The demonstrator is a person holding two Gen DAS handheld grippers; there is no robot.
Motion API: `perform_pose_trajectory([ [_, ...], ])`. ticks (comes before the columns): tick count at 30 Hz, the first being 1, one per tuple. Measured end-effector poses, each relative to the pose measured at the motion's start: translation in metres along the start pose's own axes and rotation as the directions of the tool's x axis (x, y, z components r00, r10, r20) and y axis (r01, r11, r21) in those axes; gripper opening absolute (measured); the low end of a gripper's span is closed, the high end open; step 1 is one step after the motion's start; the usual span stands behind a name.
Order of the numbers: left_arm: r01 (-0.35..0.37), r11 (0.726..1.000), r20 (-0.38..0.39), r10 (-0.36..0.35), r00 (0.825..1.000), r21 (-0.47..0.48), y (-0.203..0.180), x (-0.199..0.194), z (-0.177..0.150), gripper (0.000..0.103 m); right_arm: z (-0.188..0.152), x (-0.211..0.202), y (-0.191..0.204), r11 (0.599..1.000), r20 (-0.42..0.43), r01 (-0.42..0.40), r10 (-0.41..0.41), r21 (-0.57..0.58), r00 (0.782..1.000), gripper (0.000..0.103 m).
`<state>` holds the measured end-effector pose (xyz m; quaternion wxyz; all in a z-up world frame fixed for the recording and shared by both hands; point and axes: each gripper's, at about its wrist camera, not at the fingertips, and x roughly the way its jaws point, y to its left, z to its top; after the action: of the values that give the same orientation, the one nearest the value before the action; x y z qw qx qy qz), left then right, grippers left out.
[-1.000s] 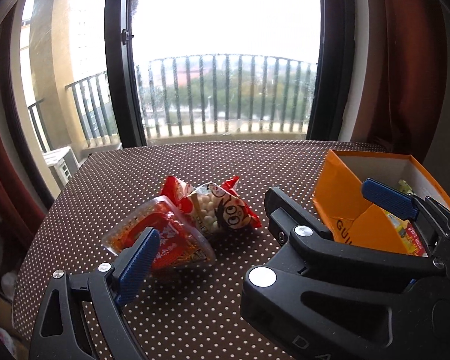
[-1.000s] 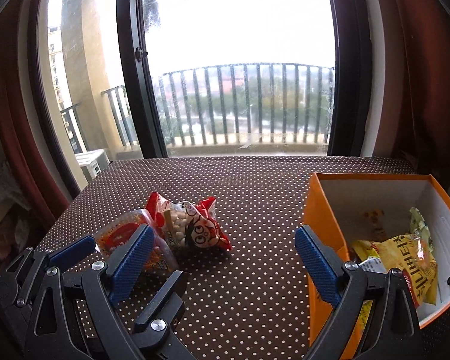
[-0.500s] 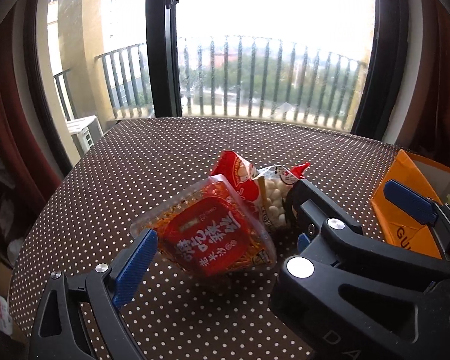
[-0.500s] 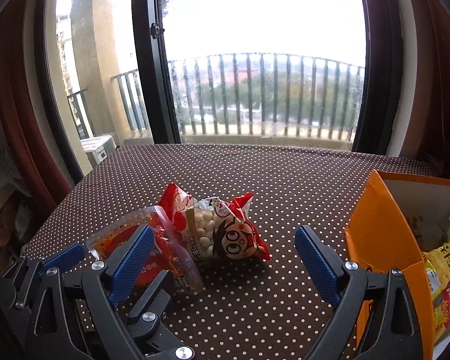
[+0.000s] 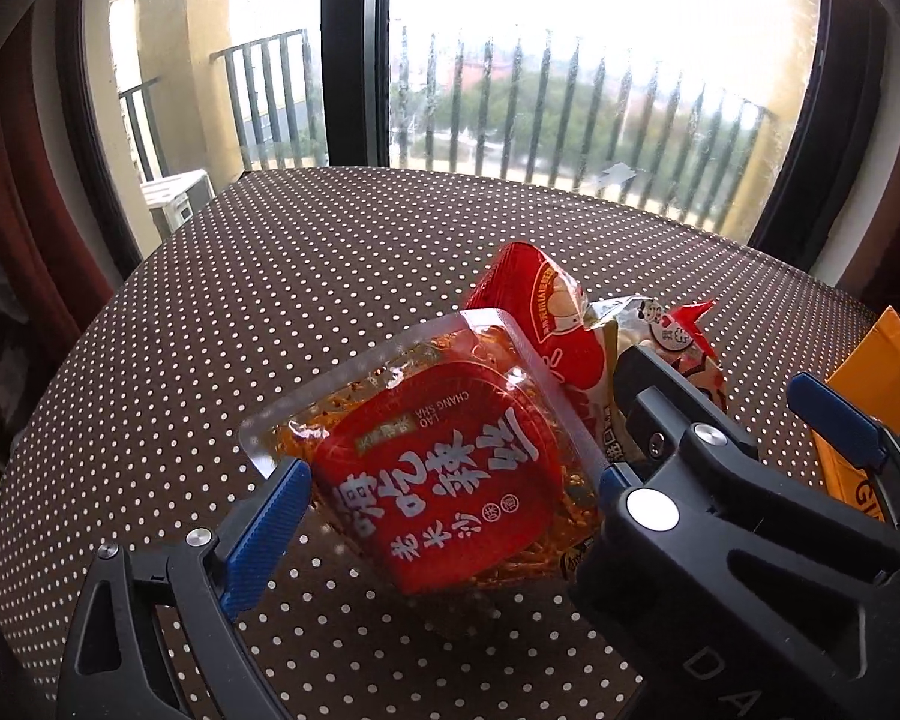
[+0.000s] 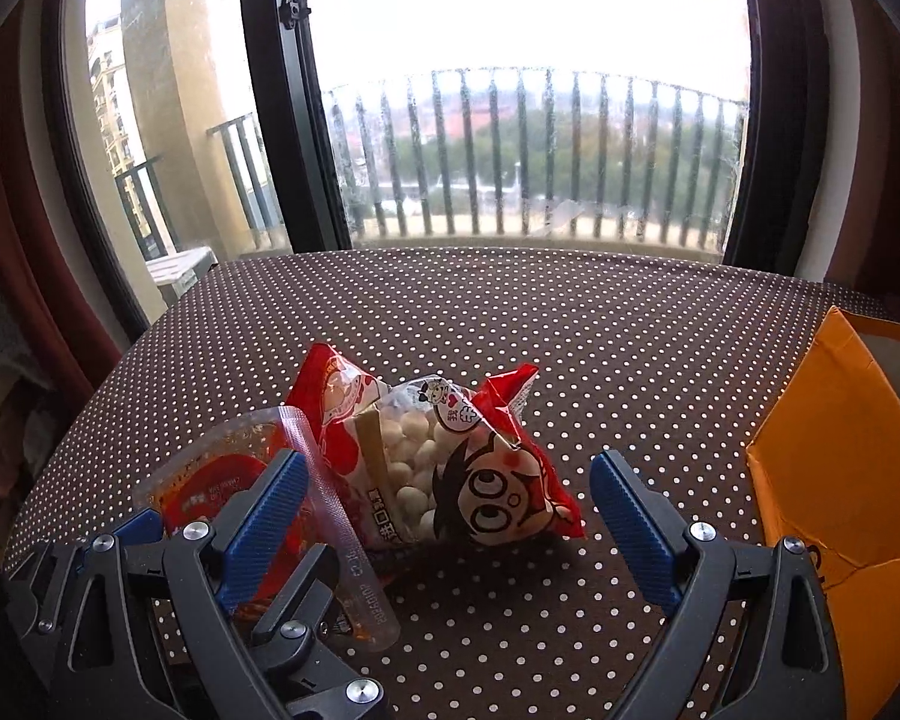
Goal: Organize snacks
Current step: 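Grasp the red-and-white candy bag with the right tool while the left tool reaches the red noodle tub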
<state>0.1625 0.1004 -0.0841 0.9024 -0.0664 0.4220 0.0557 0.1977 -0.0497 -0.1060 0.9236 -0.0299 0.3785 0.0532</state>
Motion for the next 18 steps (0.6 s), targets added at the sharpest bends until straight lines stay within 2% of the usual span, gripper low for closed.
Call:
perform_pose_trajectory([
  [8,0.001,1.000,0.003,-0.001,1.000,-0.019,-0.001,0.003,-0.014,0.097,0.002,0.011,0.002,1.000,-0.034,-0.010,0.010,-0.006,0.999,0.096],
  [11,0.014,1.000,-0.011,-0.014,1.000,-0.023,0.000,0.009,-0.016,0.091,0.001,0.013,0.003,1.000,-0.046,-0.004,0.003,-0.018,0.999,0.097],
  [12,0.022,0.999,-0.025,-0.023,0.999,-0.027,0.000,0.011,-0.018,0.086,0.001,0.014,0.004,1.000,-0.050,0.000,-0.001,-0.022,0.999,0.096],
  [18,0.010,1.000,-0.019,-0.010,1.000,0.000,0.000,0.018,-0.020,0.082,-0.001,0.024,0.009,0.997,-0.069,0.034,-0.039,-0.070,0.997,0.097],
])
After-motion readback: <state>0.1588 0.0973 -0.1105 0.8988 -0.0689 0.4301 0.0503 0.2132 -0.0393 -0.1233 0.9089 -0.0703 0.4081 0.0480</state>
